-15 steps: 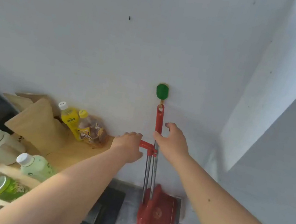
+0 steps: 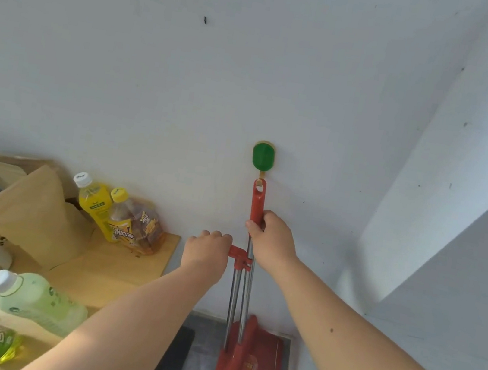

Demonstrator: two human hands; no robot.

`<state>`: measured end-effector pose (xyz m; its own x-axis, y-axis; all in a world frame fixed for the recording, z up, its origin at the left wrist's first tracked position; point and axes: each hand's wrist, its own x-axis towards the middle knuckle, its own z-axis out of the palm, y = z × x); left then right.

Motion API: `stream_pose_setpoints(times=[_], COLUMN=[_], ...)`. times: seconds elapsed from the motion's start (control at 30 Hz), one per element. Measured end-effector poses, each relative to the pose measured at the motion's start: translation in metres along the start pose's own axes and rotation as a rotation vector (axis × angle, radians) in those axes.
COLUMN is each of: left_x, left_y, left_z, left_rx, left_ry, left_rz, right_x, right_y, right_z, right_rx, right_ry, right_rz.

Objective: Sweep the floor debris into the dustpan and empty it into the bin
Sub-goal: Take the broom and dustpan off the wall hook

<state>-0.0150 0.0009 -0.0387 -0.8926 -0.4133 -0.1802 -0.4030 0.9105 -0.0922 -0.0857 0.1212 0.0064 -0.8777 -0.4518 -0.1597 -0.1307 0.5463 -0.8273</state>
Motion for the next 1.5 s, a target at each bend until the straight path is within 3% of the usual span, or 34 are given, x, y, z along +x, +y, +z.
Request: stream_pose_setpoints(times=[0.27,0.53,0.67,0.77,0.93,1.23,1.5], left_x=[-0.016,-0.043,-0.067,-0.093,-0.154,-0.298,-0.427], left_y=[-0.007,-0.013,-0.017,-0.022,-0.021,-0.031,-0.059], left_z=[-0.006,-0.022,-0.03,-0.042,-0.061,-0.09,-0.098], left_rx=[-0.037,-0.066,-0.137,-0.248,-0.381,-0.494,-0.593], left_ry=[0.061,0.021,-0.031,-0.108,-0.235,-0.074,-0.097], left_rz=[0.052,0.063,0.111,0.169,0.222,0.191,0.171], right_x=[-0.005,-0.031,-0.065,-0.094,-0.148,-0.281,-0.402], right_y=[-0.008,-0.014,-0.015,-0.024,-0.062,-0.124,-0.151], right_z=[-0.002,-0.007,-0.008,-0.01,-0.025,-0.031,-0.01], right_rx=[0.012,0.0,0.116,0.274,0.457,0.614,0.691], right_ry=[0.041,-0.005,-0.071,-0.02,0.068,0.258,0.336], right_rz=[-0.05,-0.102,-0.119,-0.12,-0.044,0.01,-0.035])
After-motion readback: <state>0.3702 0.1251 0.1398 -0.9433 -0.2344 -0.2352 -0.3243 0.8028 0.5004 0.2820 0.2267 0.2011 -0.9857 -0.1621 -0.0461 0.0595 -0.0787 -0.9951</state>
